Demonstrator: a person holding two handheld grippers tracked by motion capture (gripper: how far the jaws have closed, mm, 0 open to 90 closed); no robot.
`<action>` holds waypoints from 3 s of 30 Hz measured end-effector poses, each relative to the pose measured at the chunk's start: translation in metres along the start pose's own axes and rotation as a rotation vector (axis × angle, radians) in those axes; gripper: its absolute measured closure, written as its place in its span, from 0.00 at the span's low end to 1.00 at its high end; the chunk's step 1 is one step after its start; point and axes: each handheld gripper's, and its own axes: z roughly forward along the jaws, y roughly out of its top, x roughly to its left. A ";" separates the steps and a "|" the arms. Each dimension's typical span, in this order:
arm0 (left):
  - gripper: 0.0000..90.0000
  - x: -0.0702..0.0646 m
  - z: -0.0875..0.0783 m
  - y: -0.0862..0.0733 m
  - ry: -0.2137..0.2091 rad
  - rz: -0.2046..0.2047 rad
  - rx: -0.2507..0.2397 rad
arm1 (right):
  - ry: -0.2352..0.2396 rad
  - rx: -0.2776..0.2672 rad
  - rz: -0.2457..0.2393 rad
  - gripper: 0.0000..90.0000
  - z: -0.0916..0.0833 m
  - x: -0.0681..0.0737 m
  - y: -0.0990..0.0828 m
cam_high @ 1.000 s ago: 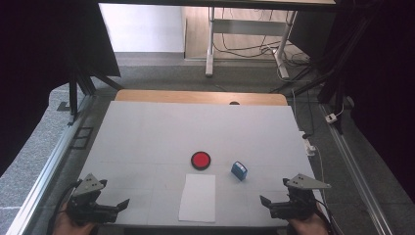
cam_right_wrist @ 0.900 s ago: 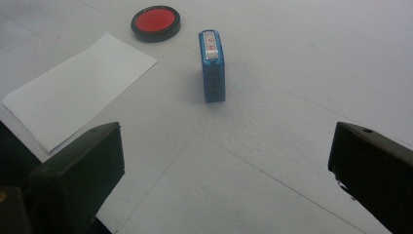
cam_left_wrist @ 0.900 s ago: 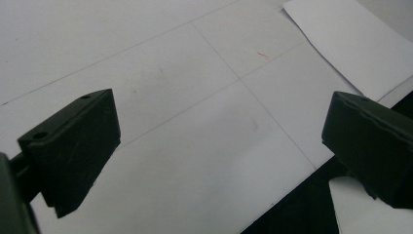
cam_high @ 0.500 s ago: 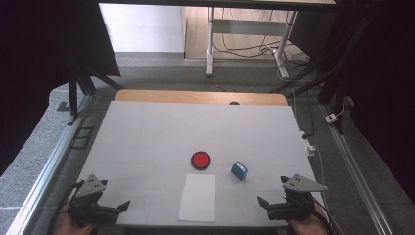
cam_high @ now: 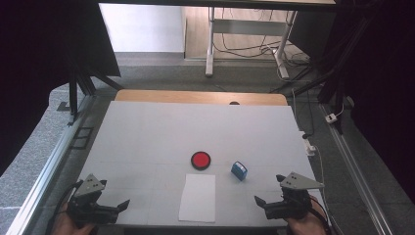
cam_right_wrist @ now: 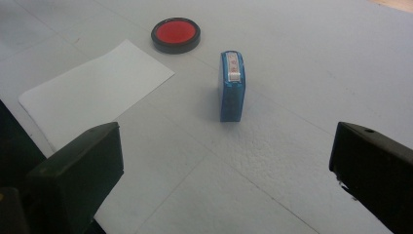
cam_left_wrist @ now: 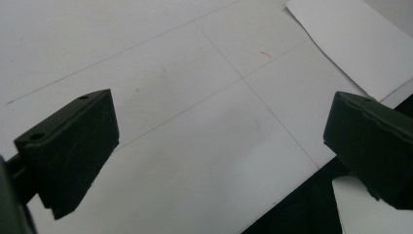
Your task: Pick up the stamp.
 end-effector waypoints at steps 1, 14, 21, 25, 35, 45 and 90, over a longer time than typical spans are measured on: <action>0.00 0.000 0.000 0.000 0.000 0.002 0.001 | 0.000 0.001 -0.002 0.00 0.001 0.000 0.001; 0.02 0.001 -0.001 0.000 -0.061 0.024 -0.007 | 0.018 0.004 -0.013 0.00 0.011 0.005 0.012; 0.02 0.003 0.001 0.000 -0.070 0.013 0.005 | 0.043 0.008 -0.005 0.00 0.020 0.008 0.018; 0.03 0.004 0.000 0.000 -0.083 0.000 -0.006 | 0.054 0.017 -0.004 0.00 0.026 0.008 0.022; 0.02 0.008 -0.001 -0.001 -0.107 -0.028 -0.024 | 0.028 0.056 0.008 0.00 0.045 0.000 0.029; 0.03 0.006 0.001 0.000 -0.091 -0.013 -0.005 | 0.034 0.065 0.003 0.00 0.061 -0.002 0.039; 0.03 0.005 0.002 0.000 -0.081 -0.008 0.011 | 0.030 0.259 -0.068 0.41 0.120 -0.021 0.049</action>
